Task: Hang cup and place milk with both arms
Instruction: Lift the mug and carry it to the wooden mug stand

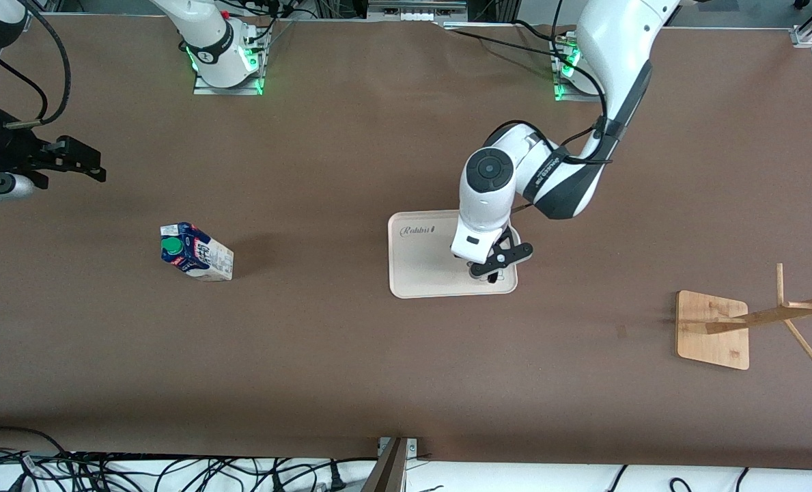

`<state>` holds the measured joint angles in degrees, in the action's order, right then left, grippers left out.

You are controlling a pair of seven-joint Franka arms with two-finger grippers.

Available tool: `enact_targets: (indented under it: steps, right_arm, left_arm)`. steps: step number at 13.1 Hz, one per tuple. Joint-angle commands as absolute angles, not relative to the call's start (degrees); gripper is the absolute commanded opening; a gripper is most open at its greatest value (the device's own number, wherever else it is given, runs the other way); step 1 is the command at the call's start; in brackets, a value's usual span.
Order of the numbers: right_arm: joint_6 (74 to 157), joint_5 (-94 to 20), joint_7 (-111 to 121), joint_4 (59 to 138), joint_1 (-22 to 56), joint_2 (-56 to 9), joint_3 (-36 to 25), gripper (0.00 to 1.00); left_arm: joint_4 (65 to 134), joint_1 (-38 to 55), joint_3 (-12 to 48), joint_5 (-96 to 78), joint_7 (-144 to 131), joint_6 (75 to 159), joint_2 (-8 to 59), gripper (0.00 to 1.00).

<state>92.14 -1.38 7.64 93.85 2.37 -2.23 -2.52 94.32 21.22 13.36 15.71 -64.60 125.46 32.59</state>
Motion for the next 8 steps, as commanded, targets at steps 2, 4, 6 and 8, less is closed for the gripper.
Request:
enact_targets:
  steps: [2, 4, 6, 8]
  right_arm:
    - [94.9, -0.4, 6.9, 101.3, 2.1, 3.6, -2.2, 1.00]
    - [95.4, -0.3, 6.9, 102.0, 2.1, 4.1, -2.2, 1.00]
    - [97.0, -0.2, 7.3, 101.7, 2.1, 3.8, -2.2, 1.00]
    - [97.4, -0.1, 7.4, 101.3, 2.1, 3.3, -2.2, 1.00]
  left_arm:
    - [93.6, 17.1, 13.4, 17.1, -54.8, 121.8, 29.1, 0.00]
    - [91.4, 14.3, 13.4, 17.1, -48.0, 119.2, 28.5, 0.00]
    - [89.5, 11.3, 13.5, 17.1, -41.9, 117.7, 27.5, 0.00]
    - [89.3, 8.7, 13.6, 17.0, -37.5, 117.7, 26.3, 0.00]
